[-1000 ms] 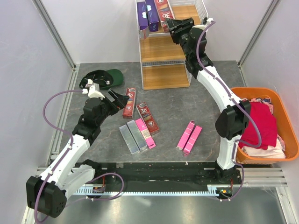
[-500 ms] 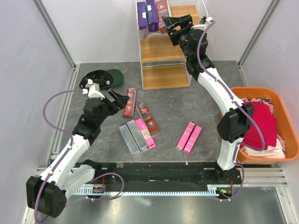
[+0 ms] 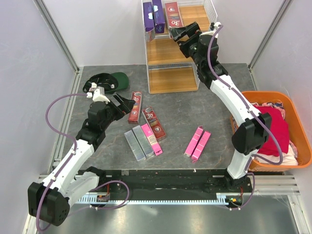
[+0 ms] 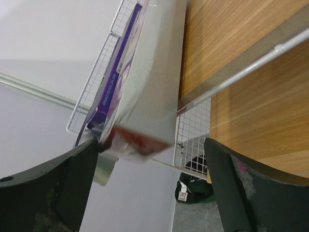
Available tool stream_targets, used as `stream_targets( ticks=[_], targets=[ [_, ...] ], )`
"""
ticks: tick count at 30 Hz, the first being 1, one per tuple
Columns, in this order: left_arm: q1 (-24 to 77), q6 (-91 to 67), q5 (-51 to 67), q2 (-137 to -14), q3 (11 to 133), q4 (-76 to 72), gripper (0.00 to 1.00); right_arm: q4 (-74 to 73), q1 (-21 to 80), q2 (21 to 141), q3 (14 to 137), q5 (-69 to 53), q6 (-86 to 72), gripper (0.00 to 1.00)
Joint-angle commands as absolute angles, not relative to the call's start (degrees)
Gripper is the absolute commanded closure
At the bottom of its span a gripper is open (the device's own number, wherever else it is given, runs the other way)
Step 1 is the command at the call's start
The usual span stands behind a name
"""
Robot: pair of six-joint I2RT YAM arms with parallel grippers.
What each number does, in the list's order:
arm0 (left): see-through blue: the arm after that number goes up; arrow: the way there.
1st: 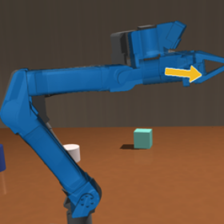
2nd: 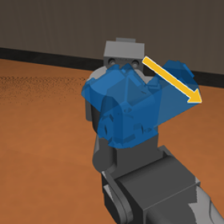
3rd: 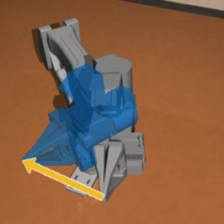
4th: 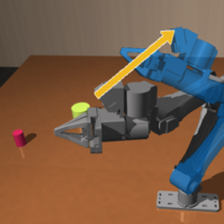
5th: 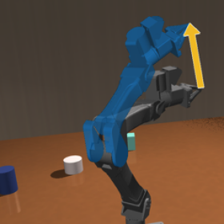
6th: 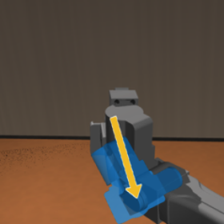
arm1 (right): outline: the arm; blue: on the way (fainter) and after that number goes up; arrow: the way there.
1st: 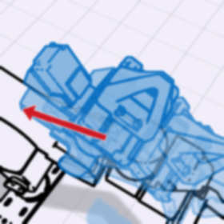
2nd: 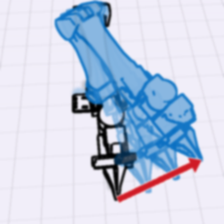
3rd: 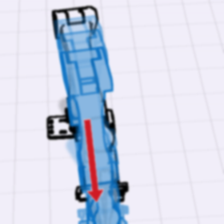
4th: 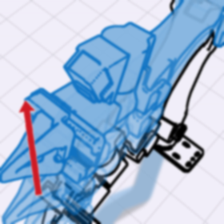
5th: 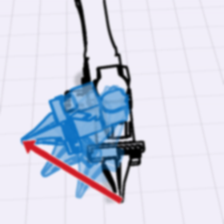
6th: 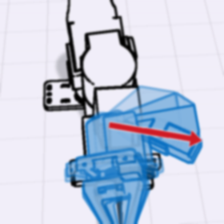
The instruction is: Place and organize the toothpastes onto the shelf
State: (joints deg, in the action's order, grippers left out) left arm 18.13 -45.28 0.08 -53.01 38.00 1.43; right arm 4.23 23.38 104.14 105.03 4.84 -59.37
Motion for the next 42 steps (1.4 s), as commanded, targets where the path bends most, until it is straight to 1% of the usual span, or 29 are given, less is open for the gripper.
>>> stream_targets(
  ticks=[1,6,10,15,16,18,19,20,22,26,30,32,37,42],
  targets=[
    [18.37,-42.80,-0.18,-53.00,40.52,1.32,0.00,5.97,23.20,97.56,101.26,4.75,-56.87,0.02],
    [18.28,-42.80,-0.18,-53.88,40.43,1.32,0.00,7.03,23.20,95.45,98.97,4.66,-57.04,0.03],
    [18.37,-42.63,-0.18,-54.40,40.61,1.23,0.00,7.82,23.20,95.19,98.26,4.13,-57.04,0.07],
    [18.37,-42.54,-0.18,-55.02,40.61,1.14,0.00,8.00,23.20,98.07,100.89,3.00,-57.04,0.19],
    [18.37,-42.54,-0.18,-55.02,40.61,1.14,0.00,7.91,23.20,98.69,102.55,2.55,-57.04,0.24],
    [18.28,-42.45,-0.18,-55.19,40.69,1.05,0.00,8.00,23.20,100.71,104.06,1.50,-57.56,0.32],
    [18.37,-42.36,-0.18,-55.37,40.69,1.05,0.00,8.26,23.20,101.16,105.19,0.97,-57.83,0.40],
    [18.37,-42.28,-0.18,-55.46,40.61,1.05,0.00,8.44,23.20,102.38,105.73,0.88,-58.09,0.43],
    [18.28,-42.19,-0.17,-55.55,40.78,1.05,0.00,8.26,23.12,103.62,107.65,0.53,-58.62,0.47],
    [18.28,-41.84,-0.26,-55.55,40.78,1.05,0.00,7.38,23.20,106.95,110.91,0.09,-58.89,0.52],
    [18.28,-41.57,-0.35,-55.37,40.96,1.14,0.00,8.00,23.20,106.96,110.57,0.17,-59.41,0.53],
    [18.28,-41.31,-0.44,-55.46,40.87,1.14,0.00,8.09,23.03,105.92,109.87,-1.22,-58.89,0.51],
    [18.19,-40.52,-0.61,-55.90,41.13,1.58,0.00,12.29,23.12,100.29,101.09,-2.20,-57.92,0.41],
    [18.28,-38.24,-1.05,-57.39,41.57,1.85,0.00,13.45,23.12,92.91,92.05,-3.68,-56.25,0.33]
  ],
)
